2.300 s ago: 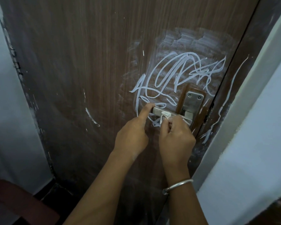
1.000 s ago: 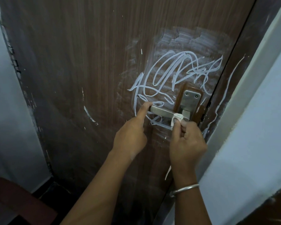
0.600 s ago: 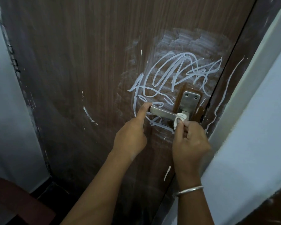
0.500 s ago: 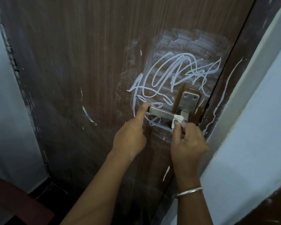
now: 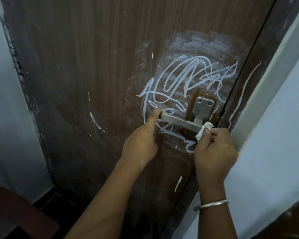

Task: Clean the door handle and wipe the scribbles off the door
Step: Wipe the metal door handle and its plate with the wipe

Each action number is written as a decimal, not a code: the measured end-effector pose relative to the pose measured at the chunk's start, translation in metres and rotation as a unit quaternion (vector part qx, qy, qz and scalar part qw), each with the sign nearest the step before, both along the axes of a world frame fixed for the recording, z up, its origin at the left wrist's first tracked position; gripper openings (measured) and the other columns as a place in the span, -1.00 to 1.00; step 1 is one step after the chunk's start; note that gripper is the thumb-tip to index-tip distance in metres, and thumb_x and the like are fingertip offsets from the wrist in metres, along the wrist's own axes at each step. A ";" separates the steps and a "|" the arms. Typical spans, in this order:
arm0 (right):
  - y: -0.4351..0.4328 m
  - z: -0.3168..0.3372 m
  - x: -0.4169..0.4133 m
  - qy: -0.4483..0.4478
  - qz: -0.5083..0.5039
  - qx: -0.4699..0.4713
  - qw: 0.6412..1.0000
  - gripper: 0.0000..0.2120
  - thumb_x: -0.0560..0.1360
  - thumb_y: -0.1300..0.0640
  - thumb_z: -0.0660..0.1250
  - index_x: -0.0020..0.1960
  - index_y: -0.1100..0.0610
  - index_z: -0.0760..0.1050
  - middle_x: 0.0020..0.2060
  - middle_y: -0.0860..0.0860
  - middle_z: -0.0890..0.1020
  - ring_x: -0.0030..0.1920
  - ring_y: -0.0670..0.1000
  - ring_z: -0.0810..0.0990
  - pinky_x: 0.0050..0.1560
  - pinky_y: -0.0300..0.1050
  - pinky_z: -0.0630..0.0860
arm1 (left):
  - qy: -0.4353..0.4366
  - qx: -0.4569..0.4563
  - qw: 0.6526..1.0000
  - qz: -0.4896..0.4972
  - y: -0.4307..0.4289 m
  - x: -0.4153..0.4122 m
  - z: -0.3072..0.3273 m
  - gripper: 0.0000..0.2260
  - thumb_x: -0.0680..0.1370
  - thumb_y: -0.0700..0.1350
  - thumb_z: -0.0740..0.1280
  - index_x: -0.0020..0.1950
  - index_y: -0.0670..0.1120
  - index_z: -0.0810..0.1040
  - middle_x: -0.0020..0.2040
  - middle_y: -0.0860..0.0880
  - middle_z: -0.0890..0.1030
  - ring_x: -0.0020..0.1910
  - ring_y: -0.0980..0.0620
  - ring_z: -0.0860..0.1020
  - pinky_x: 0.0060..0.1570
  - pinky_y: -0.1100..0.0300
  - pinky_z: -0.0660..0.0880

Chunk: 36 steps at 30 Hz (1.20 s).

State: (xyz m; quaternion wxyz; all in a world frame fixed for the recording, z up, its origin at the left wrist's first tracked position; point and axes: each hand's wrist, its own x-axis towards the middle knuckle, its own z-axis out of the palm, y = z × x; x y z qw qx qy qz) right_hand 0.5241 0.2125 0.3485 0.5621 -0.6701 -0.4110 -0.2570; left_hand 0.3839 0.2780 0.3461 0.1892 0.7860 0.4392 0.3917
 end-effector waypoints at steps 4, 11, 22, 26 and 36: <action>-0.003 0.001 0.000 -0.013 0.006 -0.021 1.000 -0.90 0.52 0.23 0.28 -0.05 0.27 0.51 -0.21 0.17 0.60 -0.27 0.02 0.47 -0.35 -0.35 0.20 | -0.007 -0.003 1.000 0.001 0.000 0.001 0.000 -0.17 0.41 -0.40 0.23 0.37 0.37 -0.01 -0.32 0.05 0.48 -0.36 0.10 0.50 -0.39 0.13 0.45; -0.003 0.026 0.001 -0.072 0.034 -0.044 0.996 -0.76 0.48 0.32 0.27 0.14 0.22 0.53 -0.03 0.21 0.55 -0.02 0.20 0.50 -0.09 -0.08 0.37 | -0.001 -0.001 1.000 0.007 0.000 0.002 0.001 -0.16 0.40 -0.41 0.22 0.37 0.37 0.00 -0.34 0.04 0.49 -0.38 0.09 0.51 -0.42 0.11 0.45; 0.024 0.059 0.009 -0.232 0.131 -0.311 0.912 -0.69 0.54 0.14 0.08 0.04 0.22 0.57 -0.17 0.15 0.58 -0.17 0.18 0.47 0.01 0.01 0.32 | -0.005 0.006 1.000 0.009 -0.004 0.004 0.002 -0.20 0.42 -0.39 0.22 0.36 0.36 0.00 -0.37 0.06 0.44 -0.39 0.11 0.48 -0.40 0.12 0.39; 0.026 0.060 0.012 -0.198 0.153 -0.359 0.899 -0.72 0.59 0.10 0.06 0.11 0.11 0.52 -0.11 0.09 0.58 -0.08 0.17 0.47 0.09 0.03 0.34 | -0.006 0.007 1.000 0.011 -0.003 0.004 0.001 -0.18 0.42 -0.39 0.24 0.37 0.36 -0.03 -0.41 0.05 0.43 -0.45 0.12 0.46 -0.46 0.15 0.34; 0.029 0.062 0.001 -0.204 0.122 -0.376 0.895 -0.88 0.58 0.12 0.07 0.07 0.13 0.31 -0.21 0.08 0.52 -0.14 0.13 0.33 -0.15 -0.04 0.27 | 0.002 0.012 1.000 0.014 -0.003 0.002 0.000 -0.18 0.43 -0.38 0.23 0.41 0.34 -0.03 -0.45 0.06 0.37 -0.49 0.15 0.39 -0.49 0.23 0.23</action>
